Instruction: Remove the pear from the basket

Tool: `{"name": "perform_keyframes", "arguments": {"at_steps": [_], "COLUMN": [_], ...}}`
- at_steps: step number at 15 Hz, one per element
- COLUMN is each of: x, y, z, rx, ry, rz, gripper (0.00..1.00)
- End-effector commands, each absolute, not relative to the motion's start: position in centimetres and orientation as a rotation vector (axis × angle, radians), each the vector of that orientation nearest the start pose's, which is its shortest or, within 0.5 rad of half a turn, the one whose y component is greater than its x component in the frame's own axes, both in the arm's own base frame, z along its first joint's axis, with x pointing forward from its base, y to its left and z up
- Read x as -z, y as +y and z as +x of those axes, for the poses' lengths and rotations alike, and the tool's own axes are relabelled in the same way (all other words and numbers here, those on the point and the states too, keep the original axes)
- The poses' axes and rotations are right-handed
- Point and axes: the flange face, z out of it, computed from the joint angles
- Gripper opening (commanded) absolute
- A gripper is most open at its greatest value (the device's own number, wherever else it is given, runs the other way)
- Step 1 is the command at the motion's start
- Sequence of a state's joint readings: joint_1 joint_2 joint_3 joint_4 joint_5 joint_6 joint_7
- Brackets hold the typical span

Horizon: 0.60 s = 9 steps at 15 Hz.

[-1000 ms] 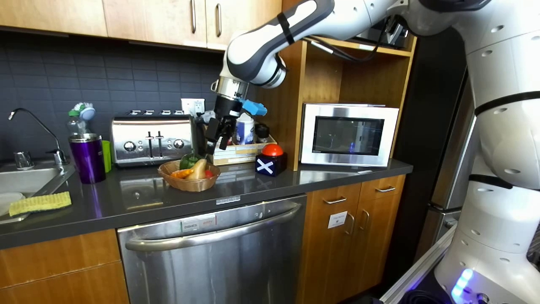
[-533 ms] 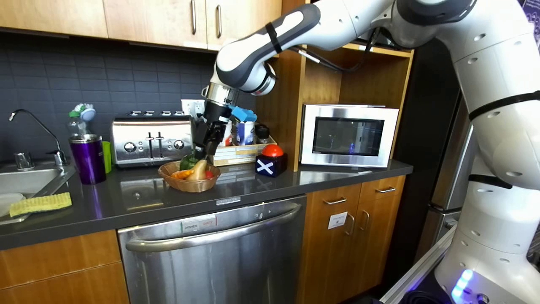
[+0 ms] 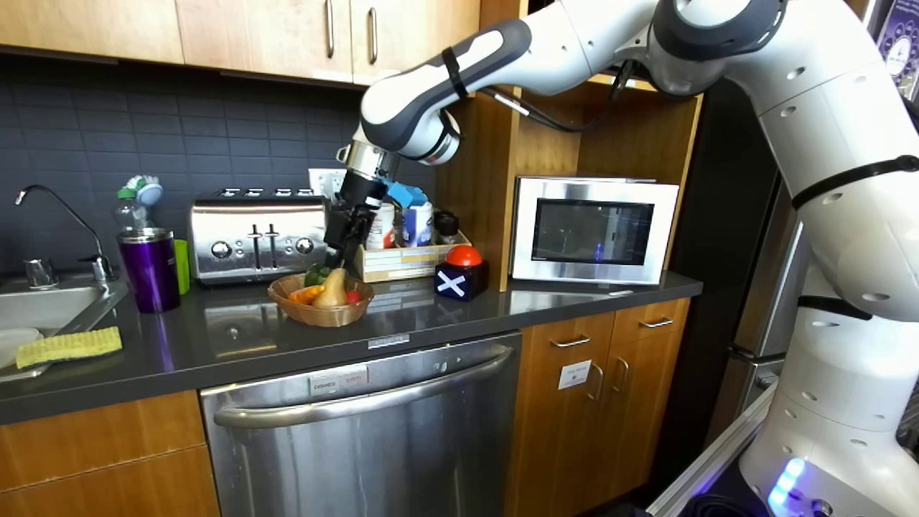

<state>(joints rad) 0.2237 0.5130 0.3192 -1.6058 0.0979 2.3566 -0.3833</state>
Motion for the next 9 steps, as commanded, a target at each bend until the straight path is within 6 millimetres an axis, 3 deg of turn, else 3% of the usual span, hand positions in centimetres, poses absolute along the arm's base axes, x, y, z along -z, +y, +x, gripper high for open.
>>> {"name": "perform_keyframes", "arguments": {"at_steps": [1,4,5,6,7,8,9], "x": [-37.0,-37.1,-37.2,-37.3,-37.2,-37.2,-37.1], "y": [33.1,32.4,32.2,32.0,31.9,31.8,31.8], "z": [63.6,64.0,64.1,64.2,64.3,64.4,64.4], "rx": [0.374,0.382,0.385,0.388,0.388,0.387,0.384], "ry": [-1.143,-1.13,-1.126,-1.123,-1.122,-1.12,-1.118], "rz": [-2.636,-2.643,-2.647,-2.649,-2.651,-2.652,-2.652], "gripper": [0.51,0.28,0.48,0.17,0.16,0.59,0.55]}}
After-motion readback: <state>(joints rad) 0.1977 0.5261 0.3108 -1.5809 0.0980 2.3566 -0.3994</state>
